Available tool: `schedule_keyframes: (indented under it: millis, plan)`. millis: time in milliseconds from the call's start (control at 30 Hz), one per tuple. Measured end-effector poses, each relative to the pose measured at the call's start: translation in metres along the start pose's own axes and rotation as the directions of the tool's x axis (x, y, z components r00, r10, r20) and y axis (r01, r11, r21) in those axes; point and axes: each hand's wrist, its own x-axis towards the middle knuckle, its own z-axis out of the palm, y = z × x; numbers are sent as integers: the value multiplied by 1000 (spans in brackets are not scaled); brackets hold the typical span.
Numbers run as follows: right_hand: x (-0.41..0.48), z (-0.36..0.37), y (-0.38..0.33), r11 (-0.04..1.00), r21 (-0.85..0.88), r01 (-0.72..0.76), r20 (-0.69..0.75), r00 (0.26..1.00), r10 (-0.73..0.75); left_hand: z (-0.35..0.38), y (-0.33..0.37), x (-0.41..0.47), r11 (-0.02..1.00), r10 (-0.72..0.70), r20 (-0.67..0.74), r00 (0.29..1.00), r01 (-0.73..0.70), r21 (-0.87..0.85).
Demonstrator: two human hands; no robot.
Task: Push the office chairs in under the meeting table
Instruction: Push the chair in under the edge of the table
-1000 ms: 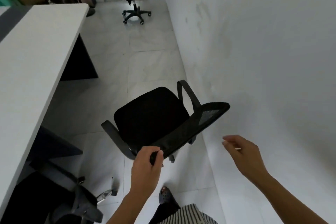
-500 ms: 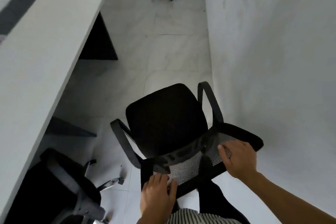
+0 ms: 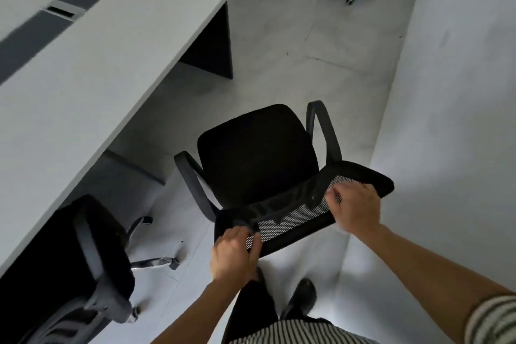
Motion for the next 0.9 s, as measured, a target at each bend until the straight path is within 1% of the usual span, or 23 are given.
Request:
schedule_keyframes:
  millis: [133,200,333,433,500,567,700,900]
  plan:
    - [68,7,3,994,-22,103,-55,993,-104,-1,5,50,995,-30,-71,997,24,-95]
    - [104,11,1,990,-36,135,-54,989,-137,-2,5,76,993,-30,-103,994,18,-117]
    - [169,16,-10,973,-145,181,5,983,-182,-10,2,129,990,-52,-138,989,33,-138]
    - [219,14,-25,960,-215,178,96,982,-161,-21,-1,168,988,-77,-164,983,54,-142]
    - [250,14,-35,947,-251,203,169,972,-163,-29,-3,193,989,-86,-176,981,63,-137]
    - [279,17,-45,938,-248,241,205,960,-192,-34,-8,213,985,-110,-170,979,85,-148]
    - [338,24,-64,930,-175,325,243,929,-279,-42,-15,253,976,-174,-190,966,143,-163]
    - [443,40,-82,893,-119,435,260,881,-395,-55,-6,330,960,-264,-221,939,233,-156]
